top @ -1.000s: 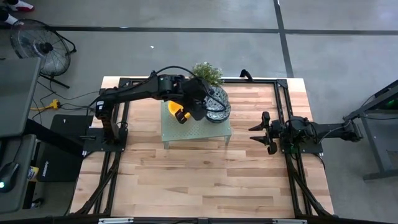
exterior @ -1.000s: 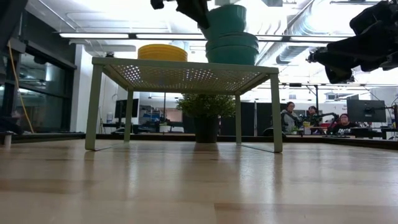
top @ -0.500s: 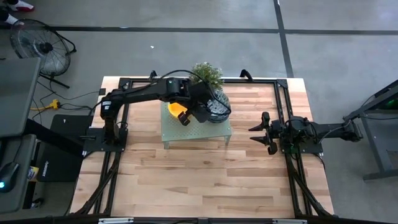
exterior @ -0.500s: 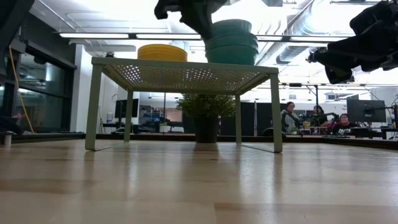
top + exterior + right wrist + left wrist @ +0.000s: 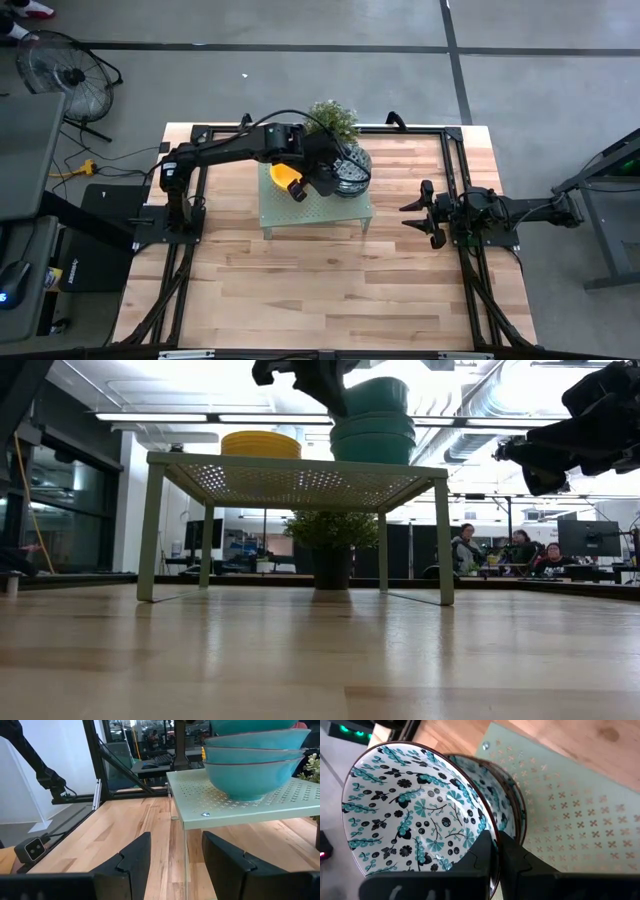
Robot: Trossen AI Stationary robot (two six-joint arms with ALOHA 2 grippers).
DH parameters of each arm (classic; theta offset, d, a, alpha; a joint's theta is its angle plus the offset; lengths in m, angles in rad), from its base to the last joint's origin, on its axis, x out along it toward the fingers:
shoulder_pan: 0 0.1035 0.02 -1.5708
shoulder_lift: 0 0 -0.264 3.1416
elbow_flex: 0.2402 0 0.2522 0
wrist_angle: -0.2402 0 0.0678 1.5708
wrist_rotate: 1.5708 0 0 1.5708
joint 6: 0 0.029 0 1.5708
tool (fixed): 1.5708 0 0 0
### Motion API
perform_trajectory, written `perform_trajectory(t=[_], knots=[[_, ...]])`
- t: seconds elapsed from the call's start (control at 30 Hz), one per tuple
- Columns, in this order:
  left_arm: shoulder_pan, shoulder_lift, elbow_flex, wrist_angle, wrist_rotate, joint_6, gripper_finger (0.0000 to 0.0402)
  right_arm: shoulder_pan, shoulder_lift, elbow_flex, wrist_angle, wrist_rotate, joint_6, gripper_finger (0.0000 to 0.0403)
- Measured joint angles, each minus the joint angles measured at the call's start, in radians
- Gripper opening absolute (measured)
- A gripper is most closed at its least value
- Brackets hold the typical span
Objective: Pick & Place Mini bowls
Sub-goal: Stack the blue patterned bowl on top of the blue patterned bowl on the shelf
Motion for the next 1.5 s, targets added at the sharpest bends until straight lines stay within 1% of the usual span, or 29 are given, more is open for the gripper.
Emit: perform_trajectory(t=[0.07, 0.27, 0.53, 0.63, 1.0, 1.1, 1.33, 1.5], knots=[[0.0, 0.0, 0.0, 0.002, 0.018, 0.0, 0.0003, 0.0, 0.0, 0.0, 0.0, 0.0, 0.005, 0.0165], [0.0, 0.018, 0.001, 0.009, 0.017, 0.0, 0.0003, 0.0, 0.0, 0.0, 0.0, -0.001, 0.007, 0.0165], [0.0, 0.019, 0.0, 0.004, 0.008, -0.004, 0.0032, 0.0, 0.0, 0.0, 0.0, -0.005, 0.007, 0.0165], [0.0, 0.019, 0.0, 0.013, -0.005, -0.004, 0.0035, 0.0, 0.0, 0.0, 0.0, -0.006, 0.007, 0.0165], [0.0, 0.019, 0.0, 0.0, 0.005, -0.004, 0.0044, 0.0, 0.0, 0.0, 0.0, -0.006, 0.007, 0.0165], [0.0, 0.019, 0.0, 0.006, 0.015, 0.001, 0.0067, 0.0, 0.0, 0.0, 0.0, -0.007, 0.009, 0.0165], [0.0, 0.019, 0.0, 0.032, 0.006, 0.004, 0.0153, 0.001, 0.0, 0.0, 0.0, -0.008, 0.014, 0.0165], [-0.001, 0.019, 0.0, 0.031, -0.02, 0.003, 0.0185, 0.001, 0.0, 0.0, 0.0, -0.008, 0.014, 0.0165]])
